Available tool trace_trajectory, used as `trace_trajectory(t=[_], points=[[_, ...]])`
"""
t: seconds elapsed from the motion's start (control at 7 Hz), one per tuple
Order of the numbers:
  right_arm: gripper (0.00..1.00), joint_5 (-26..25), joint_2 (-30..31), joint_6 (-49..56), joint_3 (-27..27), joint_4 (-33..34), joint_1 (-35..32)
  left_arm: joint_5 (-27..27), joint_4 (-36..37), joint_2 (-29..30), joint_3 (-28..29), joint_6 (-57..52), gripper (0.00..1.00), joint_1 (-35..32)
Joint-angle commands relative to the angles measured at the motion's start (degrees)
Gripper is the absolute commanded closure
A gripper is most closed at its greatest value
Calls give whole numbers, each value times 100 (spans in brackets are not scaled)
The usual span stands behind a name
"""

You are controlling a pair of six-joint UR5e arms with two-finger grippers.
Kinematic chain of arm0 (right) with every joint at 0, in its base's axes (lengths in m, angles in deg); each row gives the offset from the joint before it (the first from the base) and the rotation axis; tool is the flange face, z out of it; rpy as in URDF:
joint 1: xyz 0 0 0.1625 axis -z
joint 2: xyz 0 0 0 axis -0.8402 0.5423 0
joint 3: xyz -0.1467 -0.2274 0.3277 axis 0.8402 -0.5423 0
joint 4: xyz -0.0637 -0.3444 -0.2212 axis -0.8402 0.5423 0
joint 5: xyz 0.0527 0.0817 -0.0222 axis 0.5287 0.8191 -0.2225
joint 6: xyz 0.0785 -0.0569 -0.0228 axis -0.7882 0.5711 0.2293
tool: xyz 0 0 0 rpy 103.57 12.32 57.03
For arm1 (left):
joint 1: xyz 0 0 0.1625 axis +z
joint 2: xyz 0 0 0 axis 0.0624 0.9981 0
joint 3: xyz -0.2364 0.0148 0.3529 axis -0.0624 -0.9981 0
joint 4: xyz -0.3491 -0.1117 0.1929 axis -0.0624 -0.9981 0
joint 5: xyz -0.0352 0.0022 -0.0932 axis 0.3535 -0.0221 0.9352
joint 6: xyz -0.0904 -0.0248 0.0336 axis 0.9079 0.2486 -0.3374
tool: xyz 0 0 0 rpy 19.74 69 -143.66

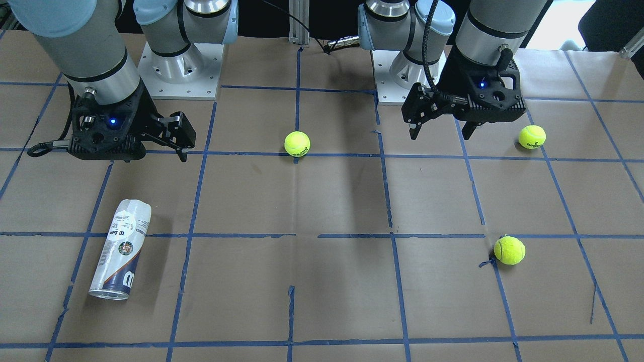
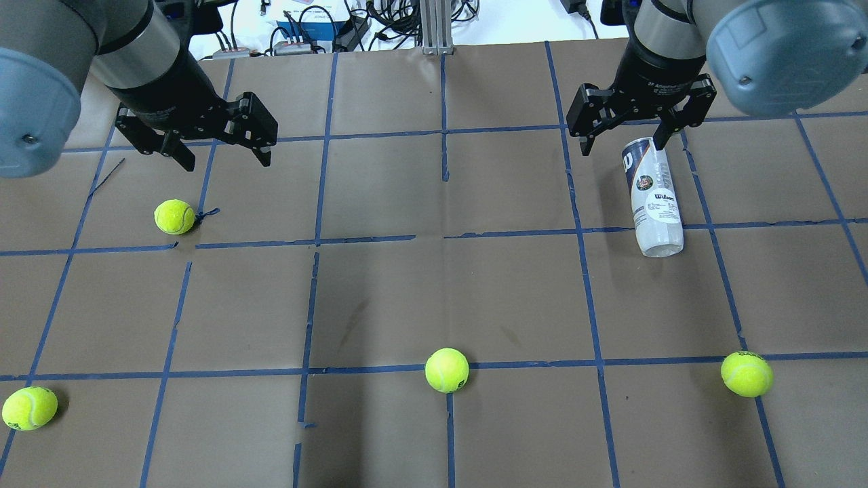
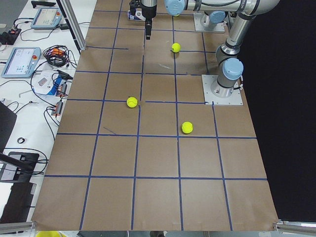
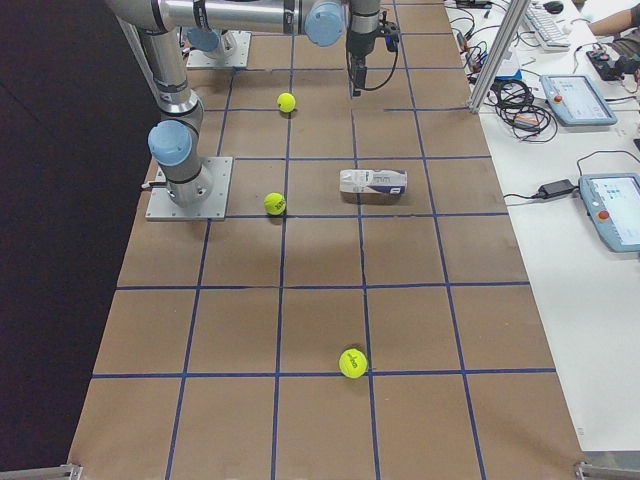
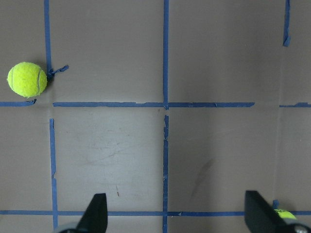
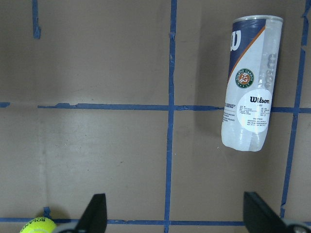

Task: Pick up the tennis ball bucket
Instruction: 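Move the right gripper over the upright clear Wilson tennis ball can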

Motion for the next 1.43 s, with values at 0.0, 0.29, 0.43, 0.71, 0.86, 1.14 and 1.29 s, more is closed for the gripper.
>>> trace_trajectory(t=[0.0, 0.29, 0.43, 0.71, 0.86, 1.14, 1.29], points=[[0, -2, -26, 51, 26, -10, 4, -4, -2, -3, -3, 63, 0, -21], [0, -80, -114, 104, 35, 103, 39, 14, -2, -3, -3, 509, 0, -30], [0, -116, -366, 331, 96, 104, 117, 5, -2, -3, -3, 477, 0, -30], [0, -431, -666, 988, 358, 575, 651, 5, -2, 14, -3, 459, 0, -30], [0, -381, -772, 1410, 603, 1127, 1072, -4, -2, 14, -3, 450, 0, -30], [0, -362, -887, 1423, 860, 1430, 1243, -4, 7, 6, 6, 450, 0, -21], [0, -362, -1113, 1380, 852, 1519, 1261, 5, -2, 40, 6, 459, 0, -29]])
